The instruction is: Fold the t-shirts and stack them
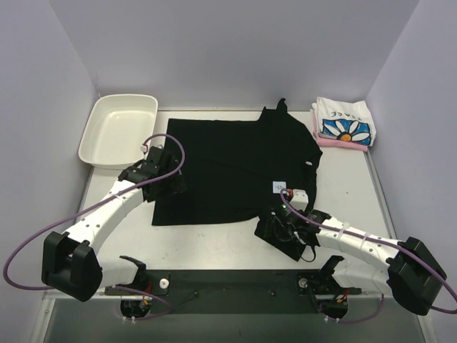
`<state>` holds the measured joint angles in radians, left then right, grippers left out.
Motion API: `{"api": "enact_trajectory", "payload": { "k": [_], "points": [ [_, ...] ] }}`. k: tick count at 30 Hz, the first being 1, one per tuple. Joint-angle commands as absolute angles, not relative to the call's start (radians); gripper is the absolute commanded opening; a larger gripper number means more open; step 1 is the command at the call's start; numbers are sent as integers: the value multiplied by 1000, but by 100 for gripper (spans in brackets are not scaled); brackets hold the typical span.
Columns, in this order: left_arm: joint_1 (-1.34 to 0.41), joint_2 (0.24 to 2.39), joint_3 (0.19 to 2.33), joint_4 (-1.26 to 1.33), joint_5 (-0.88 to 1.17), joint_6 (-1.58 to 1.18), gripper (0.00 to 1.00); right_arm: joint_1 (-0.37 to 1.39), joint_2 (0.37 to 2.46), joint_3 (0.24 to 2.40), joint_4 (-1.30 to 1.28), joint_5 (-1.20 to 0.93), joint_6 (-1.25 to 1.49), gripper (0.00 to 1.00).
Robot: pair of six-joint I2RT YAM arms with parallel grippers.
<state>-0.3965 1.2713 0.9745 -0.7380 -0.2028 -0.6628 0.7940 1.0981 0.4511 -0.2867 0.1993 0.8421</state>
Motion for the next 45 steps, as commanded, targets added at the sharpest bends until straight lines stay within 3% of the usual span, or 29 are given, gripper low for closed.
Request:
{"api": "enact_trajectory", "payload": {
  "k": [1,12,25,30,45],
  "points": [
    [-396,1229,974,-729,-216,-676,92,827,1065,431,-425,229,933,100],
    [-394,1192,954,-735,-224,-672,91,842,983,488,-547,317,933,100],
    [-394,1261,948,-821,-290,-695,92,781,858,860,-773,660,763,100],
    [-391,1281,879,-807,-275,-742,92,619,801,933,-782,609,703,100],
    [-270,1289,658,-614,-132,-842,84,612,747,838,-772,528,716,100]
  ]
}}
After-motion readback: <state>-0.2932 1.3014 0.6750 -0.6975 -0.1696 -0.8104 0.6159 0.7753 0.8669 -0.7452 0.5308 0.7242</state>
